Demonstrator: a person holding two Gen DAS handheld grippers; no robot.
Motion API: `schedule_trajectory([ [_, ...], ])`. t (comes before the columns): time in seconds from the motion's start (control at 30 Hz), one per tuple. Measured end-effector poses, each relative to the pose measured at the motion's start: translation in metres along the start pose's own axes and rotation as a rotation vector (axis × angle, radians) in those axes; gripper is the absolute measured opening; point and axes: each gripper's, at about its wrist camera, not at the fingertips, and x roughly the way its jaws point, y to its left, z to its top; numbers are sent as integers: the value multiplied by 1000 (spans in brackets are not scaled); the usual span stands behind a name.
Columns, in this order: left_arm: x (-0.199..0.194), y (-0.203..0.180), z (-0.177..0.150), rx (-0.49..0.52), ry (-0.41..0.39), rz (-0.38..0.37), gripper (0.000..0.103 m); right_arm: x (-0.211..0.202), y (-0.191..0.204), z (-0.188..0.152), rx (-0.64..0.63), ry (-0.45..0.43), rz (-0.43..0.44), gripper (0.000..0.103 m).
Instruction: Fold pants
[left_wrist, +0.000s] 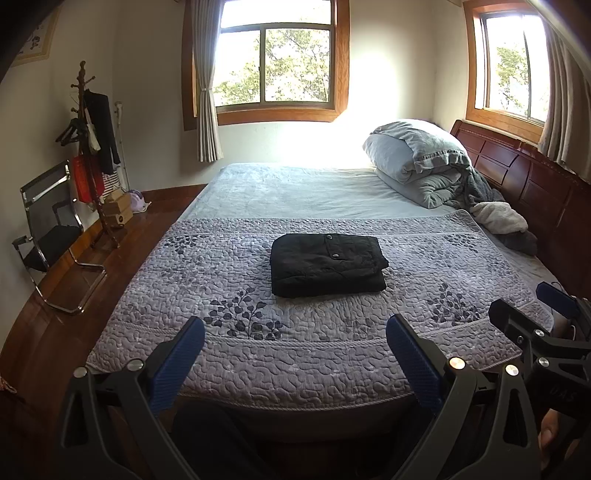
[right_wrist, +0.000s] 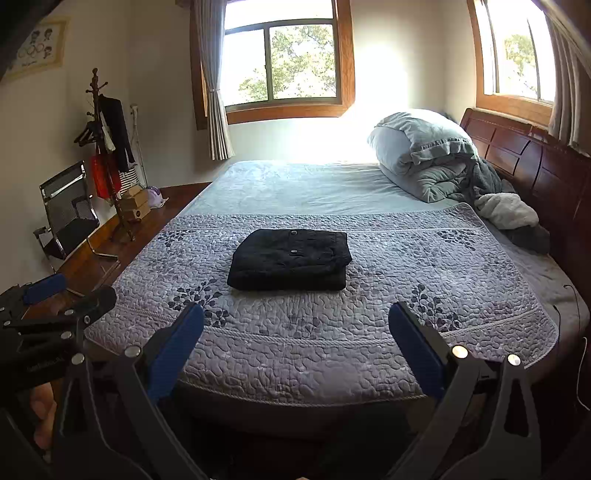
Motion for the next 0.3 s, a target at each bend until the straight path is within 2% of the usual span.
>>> schedule_trajectory([
  [0.3, 0, 5, 0, -18, 11, -5, 99, -2, 1, -1, 0, -5, -3, 100],
])
